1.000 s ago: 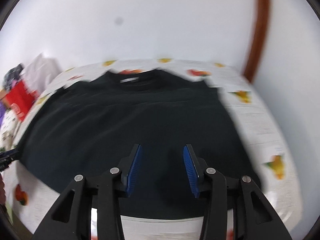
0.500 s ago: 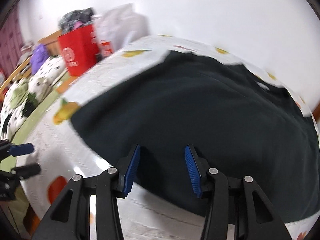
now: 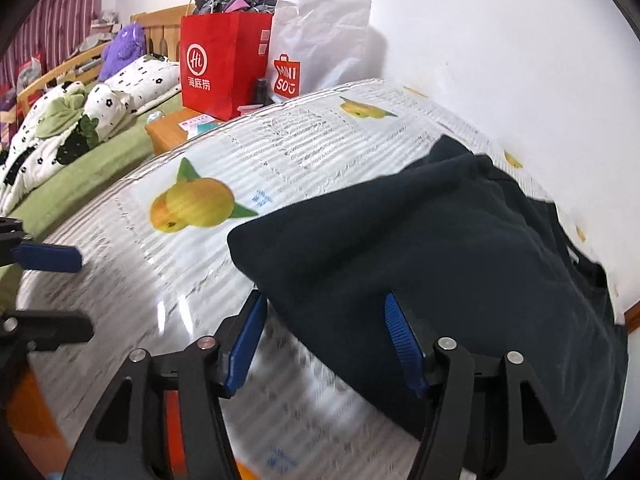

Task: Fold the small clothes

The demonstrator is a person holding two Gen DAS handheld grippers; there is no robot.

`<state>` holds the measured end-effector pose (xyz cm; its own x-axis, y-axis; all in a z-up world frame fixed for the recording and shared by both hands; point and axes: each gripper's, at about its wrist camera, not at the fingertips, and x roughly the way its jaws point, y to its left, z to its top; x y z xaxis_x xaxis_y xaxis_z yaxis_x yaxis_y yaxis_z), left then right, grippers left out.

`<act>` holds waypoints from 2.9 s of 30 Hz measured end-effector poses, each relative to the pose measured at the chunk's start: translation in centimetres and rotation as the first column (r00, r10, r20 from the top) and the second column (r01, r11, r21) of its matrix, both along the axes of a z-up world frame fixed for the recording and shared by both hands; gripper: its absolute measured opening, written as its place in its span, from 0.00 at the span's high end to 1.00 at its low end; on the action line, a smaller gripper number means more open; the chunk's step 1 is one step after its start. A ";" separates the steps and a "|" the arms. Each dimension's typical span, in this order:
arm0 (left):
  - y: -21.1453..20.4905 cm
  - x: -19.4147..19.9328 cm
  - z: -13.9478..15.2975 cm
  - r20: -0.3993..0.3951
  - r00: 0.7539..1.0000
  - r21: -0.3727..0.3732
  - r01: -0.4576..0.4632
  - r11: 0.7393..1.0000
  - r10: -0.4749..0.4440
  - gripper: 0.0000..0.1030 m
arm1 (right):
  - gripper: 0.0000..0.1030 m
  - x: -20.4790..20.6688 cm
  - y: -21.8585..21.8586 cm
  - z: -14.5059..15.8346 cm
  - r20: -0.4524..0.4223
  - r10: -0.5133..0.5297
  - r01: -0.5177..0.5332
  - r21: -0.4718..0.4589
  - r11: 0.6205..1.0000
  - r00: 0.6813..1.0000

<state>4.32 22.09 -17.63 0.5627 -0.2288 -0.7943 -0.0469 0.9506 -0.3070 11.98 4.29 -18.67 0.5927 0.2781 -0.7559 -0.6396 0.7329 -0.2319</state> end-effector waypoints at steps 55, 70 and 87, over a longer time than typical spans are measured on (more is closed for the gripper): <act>-29.3 10.0 -0.1 0.083 0.928 0.017 0.364 0.931 -0.364 0.72 | 0.87 7.5 -33.7 2.6 -0.237 -0.399 0.460 0.572 0.680 0.886; -20.3 8.3 1.3 0.100 0.969 0.016 0.225 0.974 -0.225 0.80 | 0.89 9.1 -25.5 0.9 -0.268 -0.318 0.412 0.489 0.769 0.910; -18.7 3.6 1.1 0.111 0.956 0.020 0.272 0.962 -0.273 0.48 | 0.40 7.8 -23.5 2.0 -0.336 -0.249 0.406 0.569 0.715 0.908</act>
<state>7.94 3.41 -16.50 0.5649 -0.3825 -0.7312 0.2486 0.9238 -0.2912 19.80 -19.23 -16.63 0.5767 0.5453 -0.6083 -0.3060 0.8346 0.4581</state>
